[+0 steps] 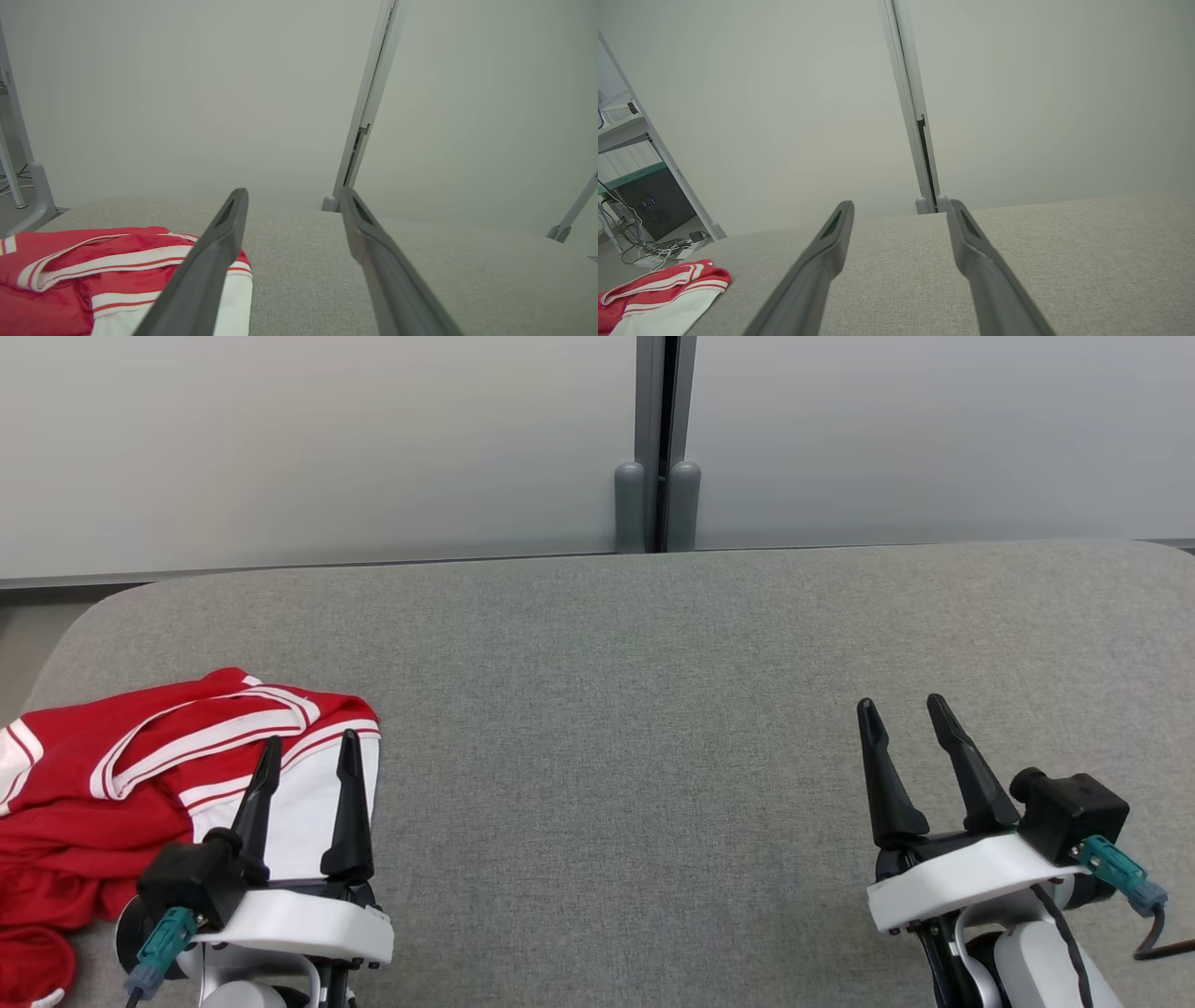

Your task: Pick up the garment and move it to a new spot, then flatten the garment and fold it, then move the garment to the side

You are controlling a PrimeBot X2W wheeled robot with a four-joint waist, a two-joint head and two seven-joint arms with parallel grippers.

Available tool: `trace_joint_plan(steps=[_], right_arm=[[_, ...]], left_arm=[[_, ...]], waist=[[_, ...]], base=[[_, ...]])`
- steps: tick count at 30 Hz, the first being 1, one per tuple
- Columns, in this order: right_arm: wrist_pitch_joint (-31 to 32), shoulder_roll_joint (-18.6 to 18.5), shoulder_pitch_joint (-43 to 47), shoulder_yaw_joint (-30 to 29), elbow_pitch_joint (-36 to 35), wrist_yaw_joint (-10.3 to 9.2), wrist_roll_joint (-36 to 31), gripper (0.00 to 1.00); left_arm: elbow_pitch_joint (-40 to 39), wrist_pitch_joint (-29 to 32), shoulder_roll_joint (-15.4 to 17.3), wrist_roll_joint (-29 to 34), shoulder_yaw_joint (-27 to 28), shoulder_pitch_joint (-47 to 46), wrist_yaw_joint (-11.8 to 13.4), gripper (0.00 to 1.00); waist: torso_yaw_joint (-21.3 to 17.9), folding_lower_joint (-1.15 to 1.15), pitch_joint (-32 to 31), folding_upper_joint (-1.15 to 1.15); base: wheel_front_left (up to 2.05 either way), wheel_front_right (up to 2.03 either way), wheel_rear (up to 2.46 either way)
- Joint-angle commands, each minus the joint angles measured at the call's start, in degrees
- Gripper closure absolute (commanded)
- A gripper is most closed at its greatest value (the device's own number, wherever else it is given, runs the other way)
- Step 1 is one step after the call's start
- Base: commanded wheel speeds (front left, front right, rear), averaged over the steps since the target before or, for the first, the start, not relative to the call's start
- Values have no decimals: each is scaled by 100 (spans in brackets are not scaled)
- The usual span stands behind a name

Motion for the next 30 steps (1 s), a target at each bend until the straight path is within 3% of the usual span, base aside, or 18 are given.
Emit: trace_joint_plan(steps=[1,30], right_arm=[[-70,-33,-94,21,-15,25,-114,0],[-398,-45,-211,225,184,22,-1216,0]], left_arm=[[-39,-49,36,116,0,-110,20,0],[-88,-378,33,1353,-68,-117,65,0]], waist=[[1,0,5,0],[26,0,7,0]], base=[[0,0,0],[0,0,0]])
